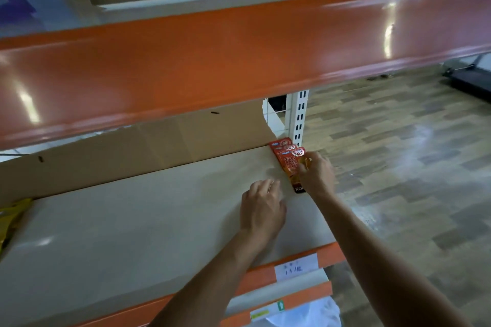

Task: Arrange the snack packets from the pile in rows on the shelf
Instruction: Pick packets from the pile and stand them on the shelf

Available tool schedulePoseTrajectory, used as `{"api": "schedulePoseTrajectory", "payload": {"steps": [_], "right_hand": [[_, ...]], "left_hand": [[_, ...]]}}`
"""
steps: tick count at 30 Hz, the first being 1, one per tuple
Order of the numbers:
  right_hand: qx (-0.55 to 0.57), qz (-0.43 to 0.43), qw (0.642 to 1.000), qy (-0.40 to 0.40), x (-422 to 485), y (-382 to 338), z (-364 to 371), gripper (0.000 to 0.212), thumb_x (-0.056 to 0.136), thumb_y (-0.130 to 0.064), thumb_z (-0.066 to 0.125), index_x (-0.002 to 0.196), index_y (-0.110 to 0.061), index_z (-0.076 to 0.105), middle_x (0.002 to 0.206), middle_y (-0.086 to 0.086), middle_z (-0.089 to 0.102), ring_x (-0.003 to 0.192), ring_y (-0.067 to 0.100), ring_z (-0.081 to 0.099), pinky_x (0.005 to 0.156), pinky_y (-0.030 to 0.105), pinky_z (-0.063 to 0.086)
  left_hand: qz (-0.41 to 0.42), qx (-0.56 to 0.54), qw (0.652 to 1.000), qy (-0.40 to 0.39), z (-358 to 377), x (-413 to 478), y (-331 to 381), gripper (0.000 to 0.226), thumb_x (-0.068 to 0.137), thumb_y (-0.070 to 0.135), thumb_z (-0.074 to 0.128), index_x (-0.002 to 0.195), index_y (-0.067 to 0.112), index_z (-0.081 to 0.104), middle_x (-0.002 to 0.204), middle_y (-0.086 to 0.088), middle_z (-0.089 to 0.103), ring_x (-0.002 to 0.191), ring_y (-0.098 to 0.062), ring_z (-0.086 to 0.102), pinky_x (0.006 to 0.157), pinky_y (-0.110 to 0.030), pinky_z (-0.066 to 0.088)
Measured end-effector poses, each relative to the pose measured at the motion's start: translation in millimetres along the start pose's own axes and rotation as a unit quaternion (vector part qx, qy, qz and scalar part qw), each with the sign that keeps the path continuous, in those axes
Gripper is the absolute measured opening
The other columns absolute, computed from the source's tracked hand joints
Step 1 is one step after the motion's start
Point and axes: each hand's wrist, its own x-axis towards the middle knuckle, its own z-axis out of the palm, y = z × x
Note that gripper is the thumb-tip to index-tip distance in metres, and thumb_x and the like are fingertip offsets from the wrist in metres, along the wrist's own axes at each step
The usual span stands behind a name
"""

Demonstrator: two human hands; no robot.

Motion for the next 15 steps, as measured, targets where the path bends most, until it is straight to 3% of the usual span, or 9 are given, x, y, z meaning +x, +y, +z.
{"api": "schedulePoseTrajectory", "payload": {"steps": [5,12,15], "right_hand": [[-0.01,-0.021,1.0,-0.001,7,3,4,0.03,0.093,-0.017,0.053,0.121,-0.008,0.059,0.119,0.019,0.056,0.109,0.031,0.05,0.083,0.029,0.031],[-0.106,-0.061,0.992,0.016,11,7,4,0.032,0.09,-0.027,0.053,0.119,-0.018,0.062,0.118,0.012,0.059,0.104,0.031,0.047,0.086,0.036,0.033],[-0.091,-0.067,0.994,0.007,11,7,2,0.031,0.091,-0.024,0.054,0.12,-0.015,0.061,0.116,0.014,0.06,0.105,0.032,0.049,0.088,0.036,0.034]], "left_hand": [[-0.002,-0.004,0.999,-0.035,4,13,11,0.051,0.093,0.028,0.051,0.141,0.015,0.042,0.144,-0.004,0.046,0.133,-0.024,0.039,0.105,-0.038,0.034],[-0.027,-0.009,0.998,-0.048,15,24,12,0.049,0.094,0.029,0.05,0.14,0.017,0.041,0.145,-0.001,0.044,0.133,-0.023,0.037,0.104,-0.037,0.034],[-0.058,-0.01,0.997,-0.054,15,39,10,0.05,0.096,0.029,0.045,0.143,0.014,0.036,0.148,-0.001,0.04,0.134,-0.023,0.034,0.104,-0.036,0.033]]}}
